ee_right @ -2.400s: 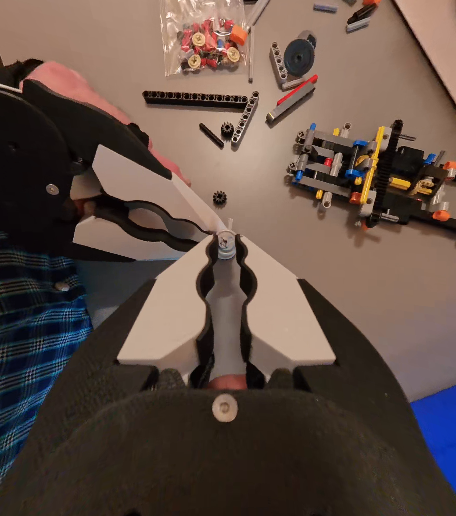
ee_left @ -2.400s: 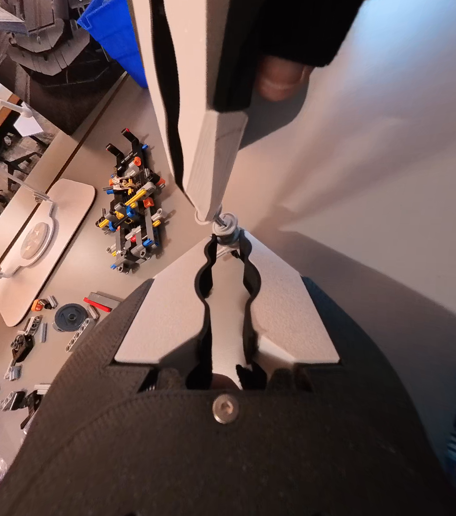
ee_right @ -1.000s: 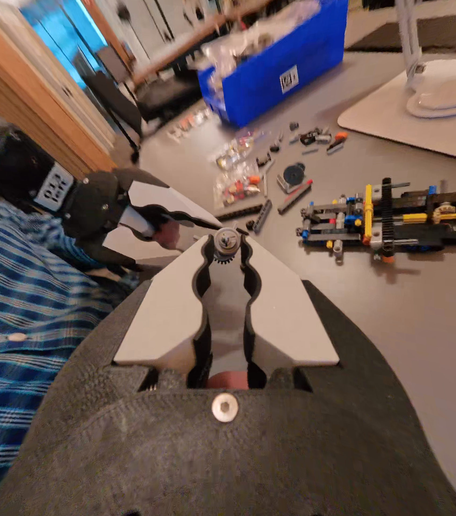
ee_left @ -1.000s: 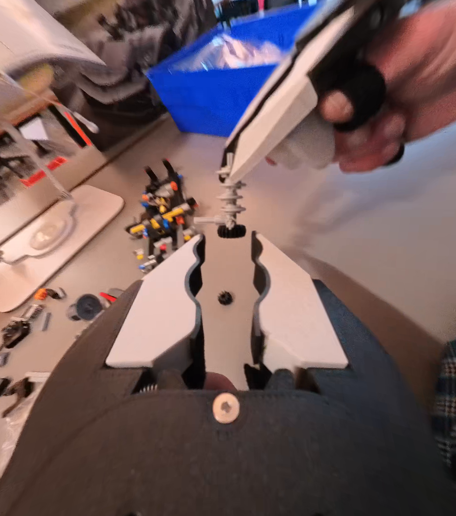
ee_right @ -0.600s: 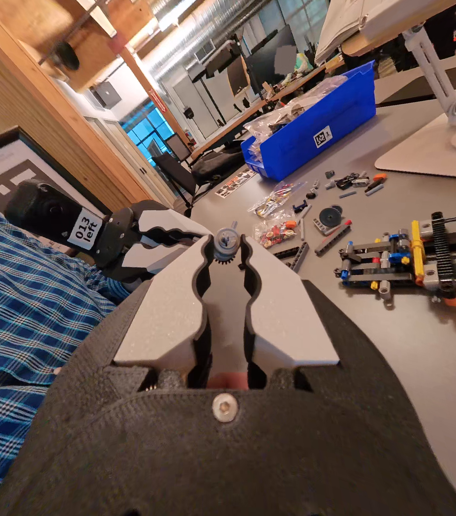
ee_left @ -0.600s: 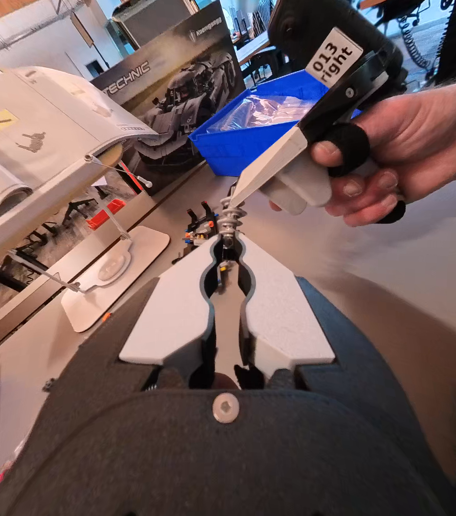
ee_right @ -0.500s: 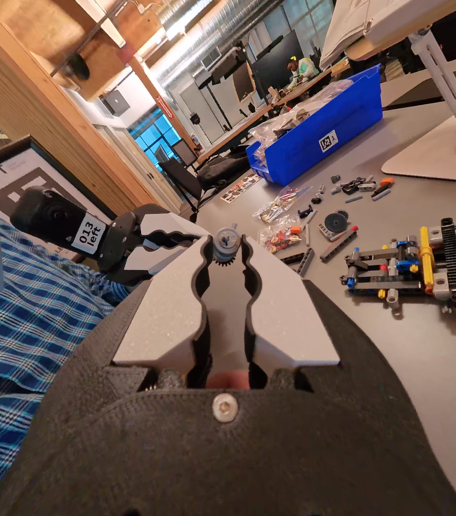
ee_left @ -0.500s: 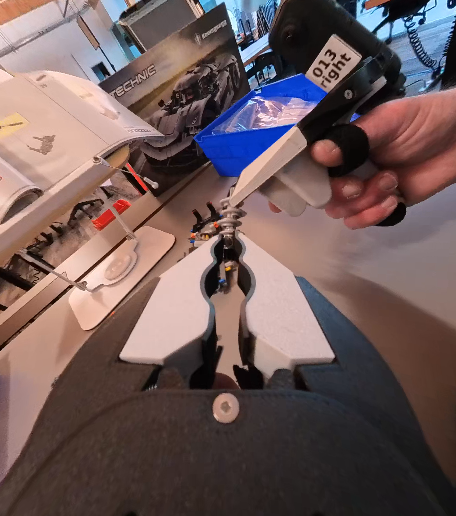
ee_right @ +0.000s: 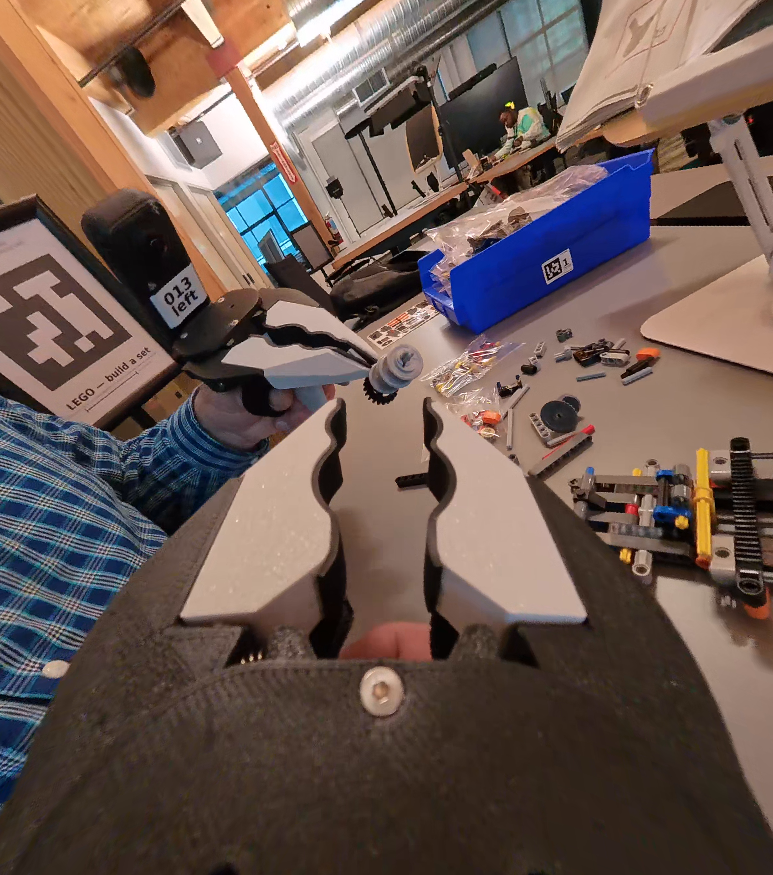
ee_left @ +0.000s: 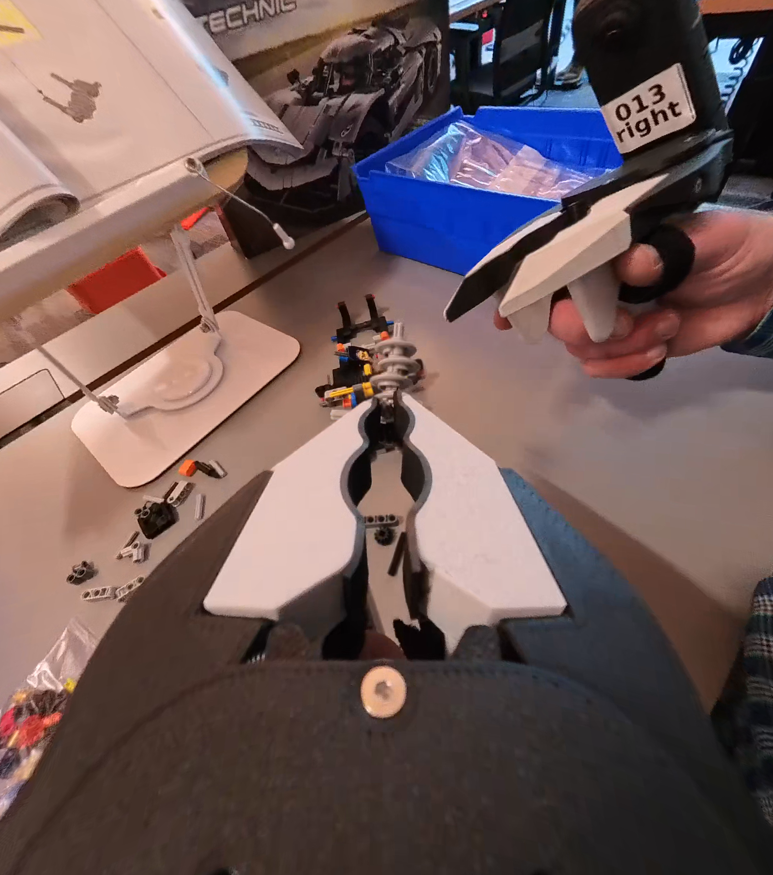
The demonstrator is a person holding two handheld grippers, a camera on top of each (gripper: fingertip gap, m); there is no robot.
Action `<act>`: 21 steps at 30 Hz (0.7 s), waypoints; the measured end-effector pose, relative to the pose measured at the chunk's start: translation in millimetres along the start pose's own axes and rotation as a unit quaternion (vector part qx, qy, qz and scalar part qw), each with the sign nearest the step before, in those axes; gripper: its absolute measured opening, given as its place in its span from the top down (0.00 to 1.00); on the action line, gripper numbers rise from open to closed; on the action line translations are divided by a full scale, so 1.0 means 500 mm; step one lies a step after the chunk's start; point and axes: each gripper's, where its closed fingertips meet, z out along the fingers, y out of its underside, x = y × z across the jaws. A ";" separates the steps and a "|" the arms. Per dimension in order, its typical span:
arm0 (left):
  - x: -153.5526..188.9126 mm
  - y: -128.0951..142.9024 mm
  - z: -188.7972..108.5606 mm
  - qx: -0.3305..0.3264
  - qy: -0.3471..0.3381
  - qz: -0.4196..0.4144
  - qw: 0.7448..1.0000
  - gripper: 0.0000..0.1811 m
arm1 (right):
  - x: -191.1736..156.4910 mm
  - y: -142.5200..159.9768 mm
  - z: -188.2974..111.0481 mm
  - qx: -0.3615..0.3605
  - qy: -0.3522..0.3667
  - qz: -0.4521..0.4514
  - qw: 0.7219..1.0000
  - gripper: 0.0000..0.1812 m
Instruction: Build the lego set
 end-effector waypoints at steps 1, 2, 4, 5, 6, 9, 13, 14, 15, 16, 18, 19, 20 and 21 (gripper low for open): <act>-0.001 0.003 -0.002 -0.005 0.003 0.003 1.000 0.99 | 0.000 0.000 0.004 -0.003 0.001 -0.007 1.000 0.83; -0.001 0.006 -0.004 -0.006 0.007 0.006 1.000 0.99 | 0.001 0.002 0.009 -0.009 0.004 -0.017 1.000 0.83; 0.007 0.014 -0.007 -0.011 0.028 0.009 0.999 0.99 | 0.004 0.007 0.018 -0.025 0.015 -0.048 0.998 0.83; 0.008 0.017 -0.009 -0.010 0.034 0.017 0.999 0.99 | 0.005 0.011 0.024 -0.033 0.019 -0.063 0.997 0.83; 0.005 0.023 -0.012 -0.014 0.031 0.026 0.999 0.99 | 0.005 0.012 0.030 -0.038 0.021 -0.073 0.996 0.83; -0.009 0.053 -0.018 -0.039 0.019 0.054 0.998 0.99 | 0.011 0.022 0.047 -0.055 0.026 -0.099 0.993 0.83; -0.033 0.091 -0.032 -0.059 0.005 0.080 0.995 0.99 | 0.023 0.046 0.071 -0.084 0.031 -0.130 0.987 0.83; -0.040 0.100 -0.036 -0.061 0.004 0.078 0.995 0.99 | 0.027 0.051 0.076 -0.088 0.033 -0.135 0.986 0.83; -0.048 0.106 -0.040 -0.059 0.001 0.074 0.996 0.99 | 0.032 0.058 0.082 -0.093 0.034 -0.140 0.985 0.83; -0.058 0.112 -0.043 -0.059 -0.005 0.070 0.996 0.99 | 0.037 0.065 0.087 -0.100 0.038 -0.146 0.984 0.83; -0.069 0.123 -0.048 -0.056 -0.008 0.065 0.996 0.99 | 0.044 0.079 0.098 -0.108 0.040 -0.153 0.981 0.83; -0.075 0.128 -0.049 -0.053 -0.011 0.062 0.997 0.99 | 0.045 0.087 0.103 -0.113 0.037 -0.153 0.981 0.83; -0.077 0.133 -0.050 -0.052 -0.011 0.058 0.997 0.99 | 0.047 0.094 0.108 -0.118 0.036 -0.153 0.980 0.83; -0.076 0.138 -0.051 -0.049 -0.009 0.058 0.997 0.99 | 0.051 0.101 0.113 -0.122 0.039 -0.155 0.979 0.83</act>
